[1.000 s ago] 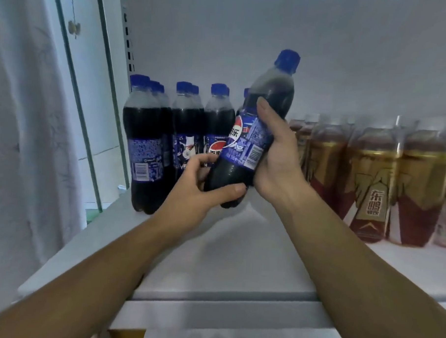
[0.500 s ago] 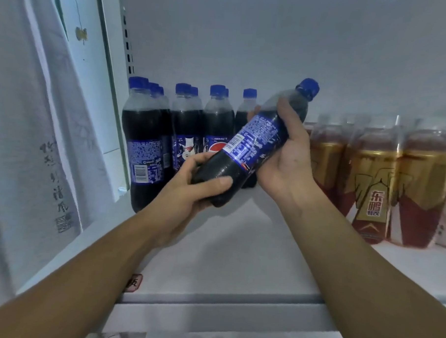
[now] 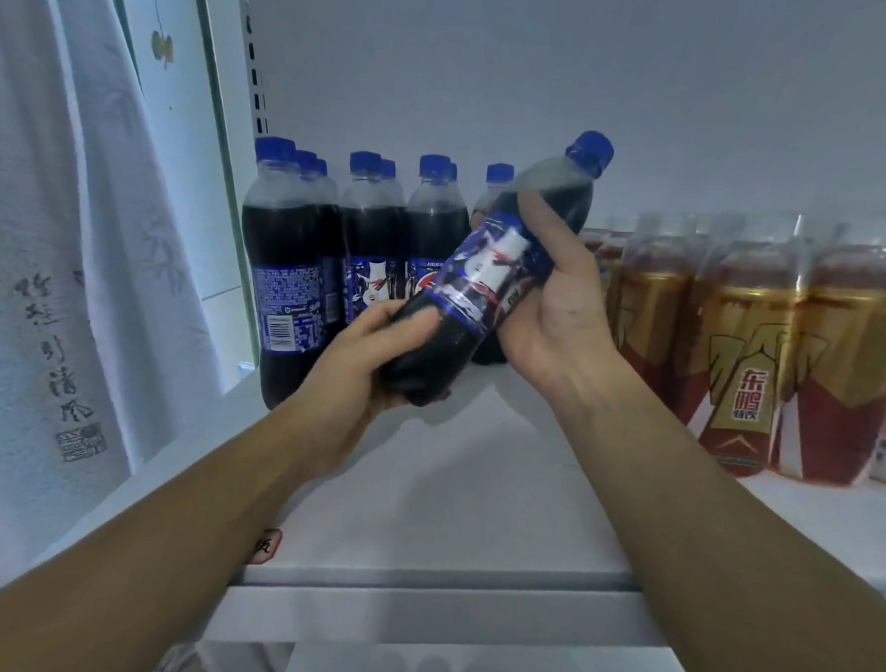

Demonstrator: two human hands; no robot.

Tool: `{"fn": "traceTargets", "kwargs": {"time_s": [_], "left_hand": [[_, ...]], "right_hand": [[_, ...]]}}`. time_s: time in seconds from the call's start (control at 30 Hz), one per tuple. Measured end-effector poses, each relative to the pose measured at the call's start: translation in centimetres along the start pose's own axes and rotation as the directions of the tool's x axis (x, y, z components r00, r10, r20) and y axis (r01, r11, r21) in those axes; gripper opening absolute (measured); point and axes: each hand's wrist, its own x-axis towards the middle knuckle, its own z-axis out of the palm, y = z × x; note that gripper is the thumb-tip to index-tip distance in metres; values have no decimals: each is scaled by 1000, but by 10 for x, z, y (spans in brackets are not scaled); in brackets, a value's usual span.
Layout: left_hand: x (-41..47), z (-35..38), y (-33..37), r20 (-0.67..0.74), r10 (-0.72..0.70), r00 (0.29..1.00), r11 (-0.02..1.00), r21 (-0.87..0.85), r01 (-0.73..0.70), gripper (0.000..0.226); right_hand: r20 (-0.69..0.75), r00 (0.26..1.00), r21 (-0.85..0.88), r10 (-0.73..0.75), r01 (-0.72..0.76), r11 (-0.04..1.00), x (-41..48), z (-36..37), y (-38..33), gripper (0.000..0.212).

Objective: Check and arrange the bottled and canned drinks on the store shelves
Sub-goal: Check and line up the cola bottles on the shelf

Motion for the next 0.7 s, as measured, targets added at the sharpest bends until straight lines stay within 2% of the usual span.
{"fn": "traceTargets", "kwargs": {"time_s": [0.03,0.07,0.1,0.17,0.23,0.3,0.37,0.47,0.53,0.7], "left_hand": [[-3,2,3,21,-40,999,998,-50,41,52],[-4,1,4,42,-73,996,994,-83,76,53],[-4,1,5,63,-101,993,990,-88,106,56],[-4,3,4,95,-114,989,993,-15,116,61],[-2,3,-2,99,-75,992,996,61,70,65],[-1,2,-6,78,-16,997,994,110,8,69],[2,-1,-6,59,15,998,994,103,-21,57],[-3,-1,1,92,-49,995,997,-53,54,47],[-6,-3,4,105,-104,989,988,-107,115,55],[6,8,-3,31,-86,996,993,78,84,63]], "right_hand": [[14,1000,-4,15,-15,1000,-1,0,-1,31],[27,999,-4,32,-32,999,-2,1,-3,23],[33,999,0,41,-41,999,-3,1,-4,26],[17,999,21,32,-32,999,-3,0,-4,49],[-17,1000,13,-4,4,1000,-1,-2,-3,65],[-34,999,-16,-37,36,999,1,-3,-3,65],[-35,998,-23,-44,44,999,2,-3,-5,66],[27,999,15,-20,20,1000,3,-3,-7,62],[60,998,28,3,-4,1000,4,-3,-6,59],[10,999,-88,-43,44,995,5,-5,-3,67]]}}
